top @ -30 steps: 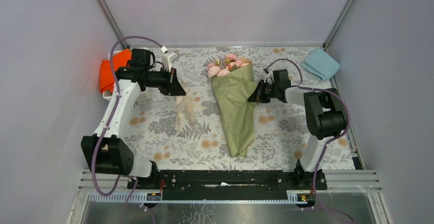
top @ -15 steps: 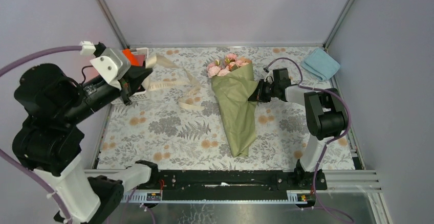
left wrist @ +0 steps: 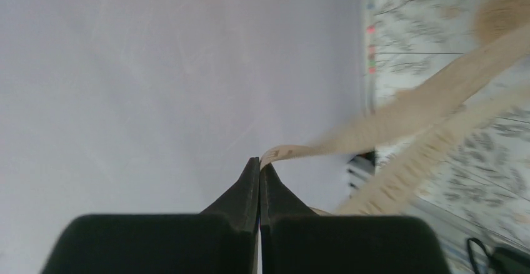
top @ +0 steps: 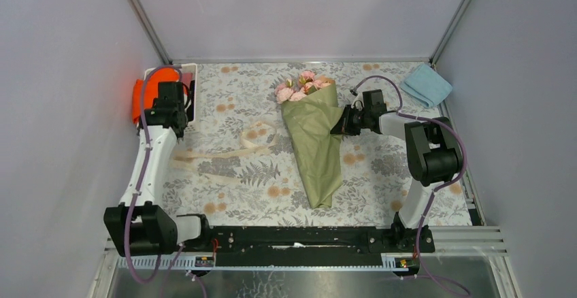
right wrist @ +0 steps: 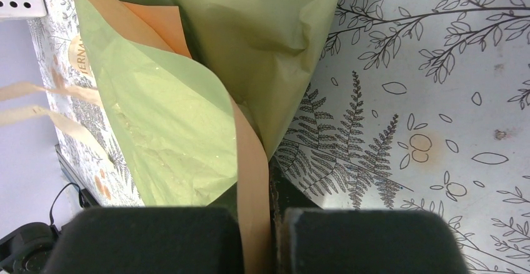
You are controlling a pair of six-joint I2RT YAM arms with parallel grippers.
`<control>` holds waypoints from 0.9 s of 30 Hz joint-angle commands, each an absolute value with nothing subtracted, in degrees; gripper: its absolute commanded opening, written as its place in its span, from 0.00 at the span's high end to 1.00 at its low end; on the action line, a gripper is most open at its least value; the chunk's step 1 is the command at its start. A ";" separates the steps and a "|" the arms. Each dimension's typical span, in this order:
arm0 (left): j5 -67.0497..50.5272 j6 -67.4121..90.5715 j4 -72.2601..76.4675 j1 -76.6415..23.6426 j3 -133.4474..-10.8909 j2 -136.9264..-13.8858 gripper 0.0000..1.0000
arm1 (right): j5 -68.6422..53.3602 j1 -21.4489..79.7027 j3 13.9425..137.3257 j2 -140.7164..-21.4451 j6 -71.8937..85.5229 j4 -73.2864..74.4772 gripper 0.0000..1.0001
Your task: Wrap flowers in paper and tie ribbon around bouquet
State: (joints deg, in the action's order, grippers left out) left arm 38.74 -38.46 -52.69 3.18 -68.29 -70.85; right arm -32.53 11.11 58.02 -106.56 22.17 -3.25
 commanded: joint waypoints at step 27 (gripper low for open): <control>-28.00 -19.82 -38.56 -22.30 -75.19 -98.34 0.21 | -31.12 10.99 60.67 -105.98 19.67 -1.47 1.00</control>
State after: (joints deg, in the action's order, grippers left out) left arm -18.17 -18.35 -43.94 -14.55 -77.47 -102.30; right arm -32.05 11.11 58.74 -106.56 20.73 -1.78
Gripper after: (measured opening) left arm 0.743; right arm 0.012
